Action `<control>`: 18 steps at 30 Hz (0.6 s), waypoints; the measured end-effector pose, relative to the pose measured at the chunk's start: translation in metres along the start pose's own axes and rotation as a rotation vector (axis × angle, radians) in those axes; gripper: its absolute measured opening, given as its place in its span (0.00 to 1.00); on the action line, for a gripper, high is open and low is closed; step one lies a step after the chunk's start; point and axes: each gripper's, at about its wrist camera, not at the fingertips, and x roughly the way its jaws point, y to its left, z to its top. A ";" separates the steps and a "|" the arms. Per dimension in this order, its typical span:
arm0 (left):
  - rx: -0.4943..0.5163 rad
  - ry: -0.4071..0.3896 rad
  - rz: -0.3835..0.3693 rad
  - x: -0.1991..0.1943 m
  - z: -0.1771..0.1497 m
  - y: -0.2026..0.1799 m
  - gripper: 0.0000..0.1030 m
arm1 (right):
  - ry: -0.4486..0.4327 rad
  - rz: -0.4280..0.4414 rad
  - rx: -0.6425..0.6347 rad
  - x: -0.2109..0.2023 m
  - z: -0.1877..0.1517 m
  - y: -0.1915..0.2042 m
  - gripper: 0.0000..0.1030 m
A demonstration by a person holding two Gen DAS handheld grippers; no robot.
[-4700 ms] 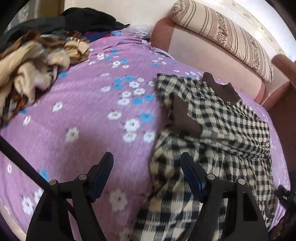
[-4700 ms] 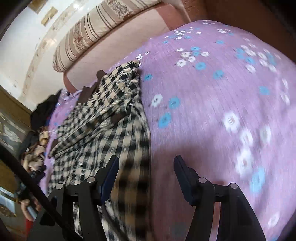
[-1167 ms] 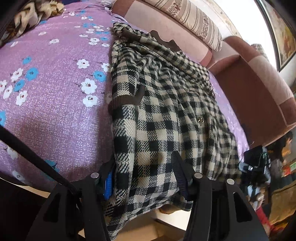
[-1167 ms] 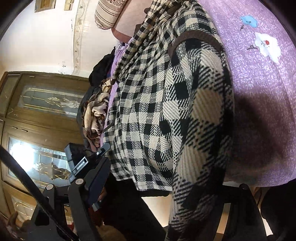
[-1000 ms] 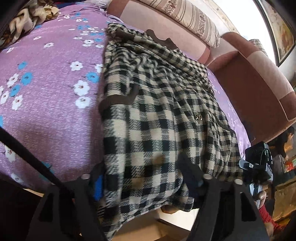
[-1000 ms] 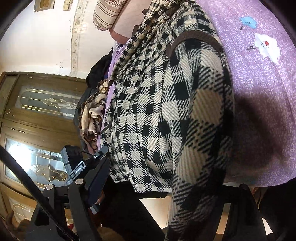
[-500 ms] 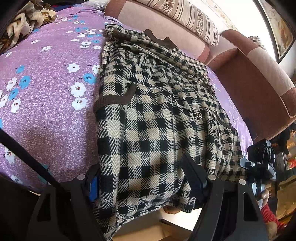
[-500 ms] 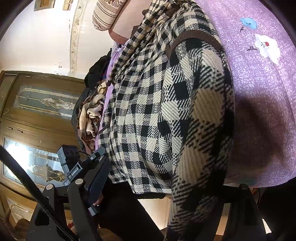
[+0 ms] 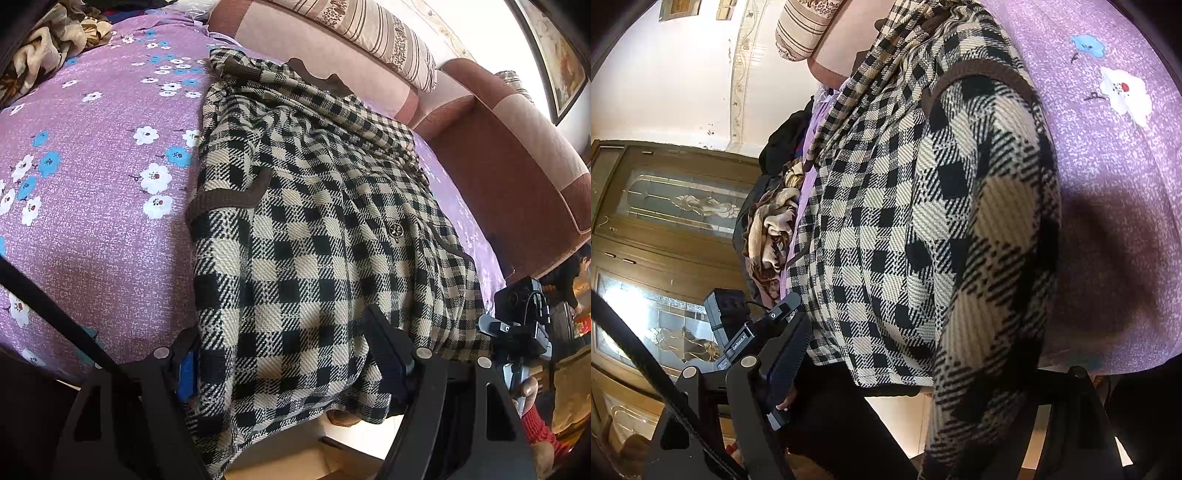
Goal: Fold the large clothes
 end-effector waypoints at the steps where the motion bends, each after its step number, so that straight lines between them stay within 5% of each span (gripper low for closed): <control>1: 0.001 0.001 0.001 0.000 0.000 0.000 0.74 | 0.000 0.000 0.000 0.000 0.000 0.000 0.83; 8: 0.027 0.011 0.023 0.001 0.000 -0.004 0.73 | -0.001 -0.008 -0.005 0.001 -0.001 0.000 0.83; 12: 0.007 0.007 0.031 -0.001 0.000 0.001 0.63 | -0.004 -0.009 -0.004 0.002 -0.002 0.001 0.83; 18: 0.004 0.000 0.036 -0.001 -0.001 -0.001 0.66 | -0.004 -0.009 -0.005 0.001 -0.002 0.001 0.83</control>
